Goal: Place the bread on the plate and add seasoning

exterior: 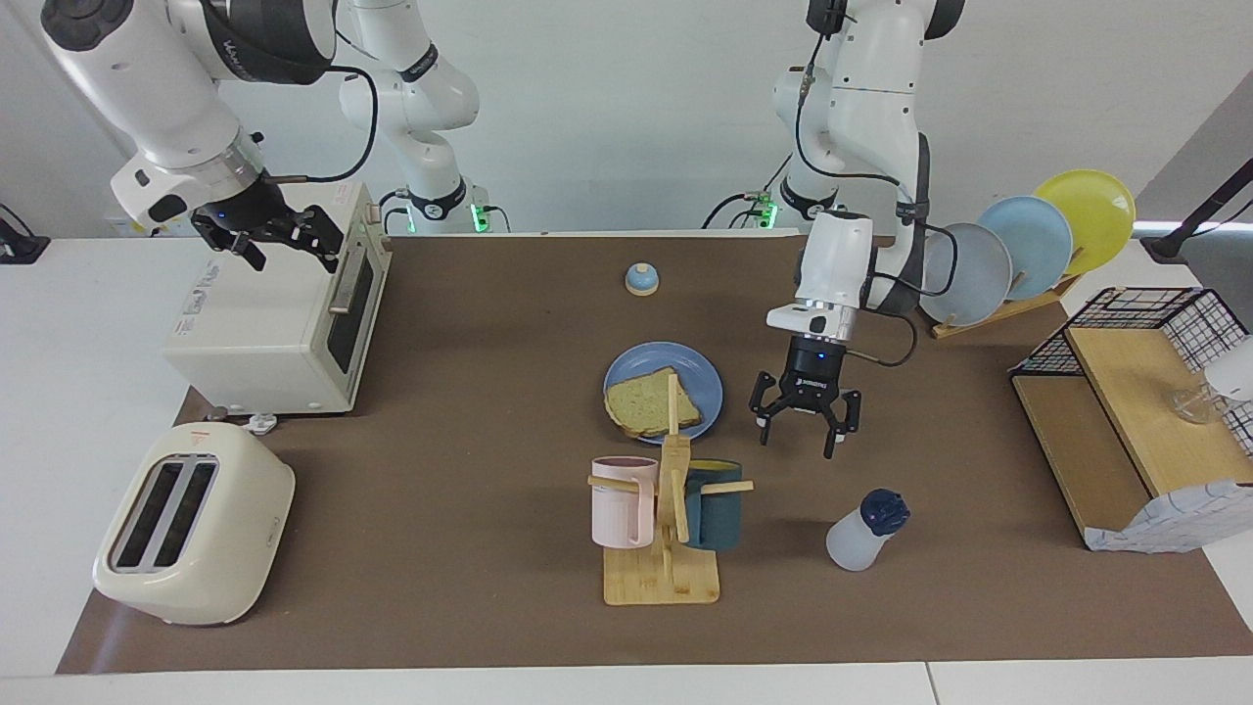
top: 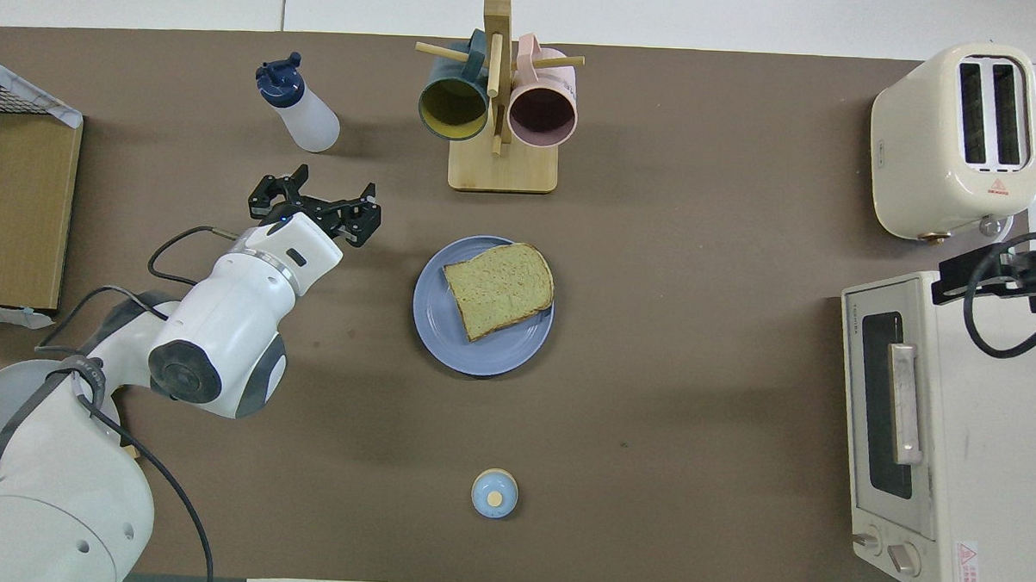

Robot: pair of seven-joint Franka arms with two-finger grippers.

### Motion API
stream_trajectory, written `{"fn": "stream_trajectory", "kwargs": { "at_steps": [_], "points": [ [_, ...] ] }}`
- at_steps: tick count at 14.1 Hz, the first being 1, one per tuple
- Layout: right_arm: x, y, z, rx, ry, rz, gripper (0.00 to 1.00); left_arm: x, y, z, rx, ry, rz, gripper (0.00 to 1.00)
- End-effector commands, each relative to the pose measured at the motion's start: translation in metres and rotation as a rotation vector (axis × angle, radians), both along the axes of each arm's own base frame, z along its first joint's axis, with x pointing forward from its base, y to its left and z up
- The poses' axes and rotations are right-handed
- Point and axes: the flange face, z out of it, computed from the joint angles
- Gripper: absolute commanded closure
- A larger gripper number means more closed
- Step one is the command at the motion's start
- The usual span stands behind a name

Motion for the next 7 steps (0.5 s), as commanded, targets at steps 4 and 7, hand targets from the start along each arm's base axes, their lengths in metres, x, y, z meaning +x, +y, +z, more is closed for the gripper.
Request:
{"fn": "stream_trajectory", "kwargs": {
  "at_steps": [4, 7],
  "points": [
    [-0.006, -0.002, 0.001, -0.001, -0.014, 0.013, 0.00, 0.016, -0.004, 0.059, 0.042, 0.095, 0.046, 0.00],
    [-0.006, -0.002, 0.001, -0.001, -0.014, 0.013, 0.00, 0.028, -0.012, 0.075, 0.064, 0.153, 0.067, 0.00]
  ]
}}
